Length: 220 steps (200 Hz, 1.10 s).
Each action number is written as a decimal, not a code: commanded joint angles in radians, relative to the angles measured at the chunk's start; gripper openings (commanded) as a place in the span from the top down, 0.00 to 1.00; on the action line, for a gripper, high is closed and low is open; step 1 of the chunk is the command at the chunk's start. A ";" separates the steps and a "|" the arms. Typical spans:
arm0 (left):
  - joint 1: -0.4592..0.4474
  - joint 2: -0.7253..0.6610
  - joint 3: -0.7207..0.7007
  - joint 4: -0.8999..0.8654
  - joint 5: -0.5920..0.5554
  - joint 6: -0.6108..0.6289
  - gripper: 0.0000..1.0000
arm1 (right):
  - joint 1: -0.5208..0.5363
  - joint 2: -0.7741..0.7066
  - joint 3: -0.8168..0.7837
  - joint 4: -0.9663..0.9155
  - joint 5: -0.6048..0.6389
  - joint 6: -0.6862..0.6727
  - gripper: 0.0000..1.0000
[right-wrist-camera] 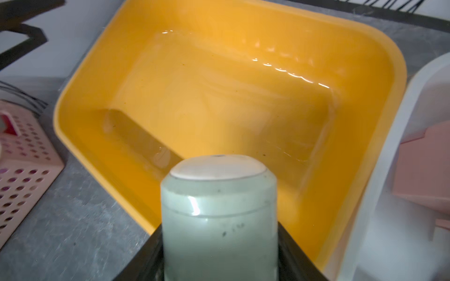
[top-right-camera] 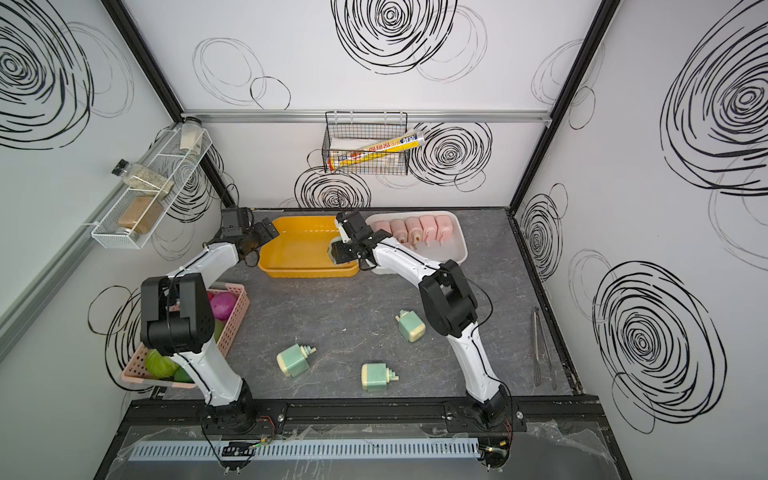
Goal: Place the pencil sharpeners by color into the storage box
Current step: Place the pencil sharpener in the storage box.
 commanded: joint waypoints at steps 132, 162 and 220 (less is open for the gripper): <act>-0.028 0.097 0.019 0.029 0.068 0.064 0.01 | 0.014 0.225 0.450 -0.271 0.220 0.215 1.00; -0.030 0.099 0.024 0.027 0.079 0.062 0.01 | 0.033 0.191 0.453 -0.223 0.128 0.223 1.00; -0.036 0.104 0.027 0.029 0.100 0.059 0.01 | 0.037 0.252 0.462 -0.164 0.223 0.252 1.00</act>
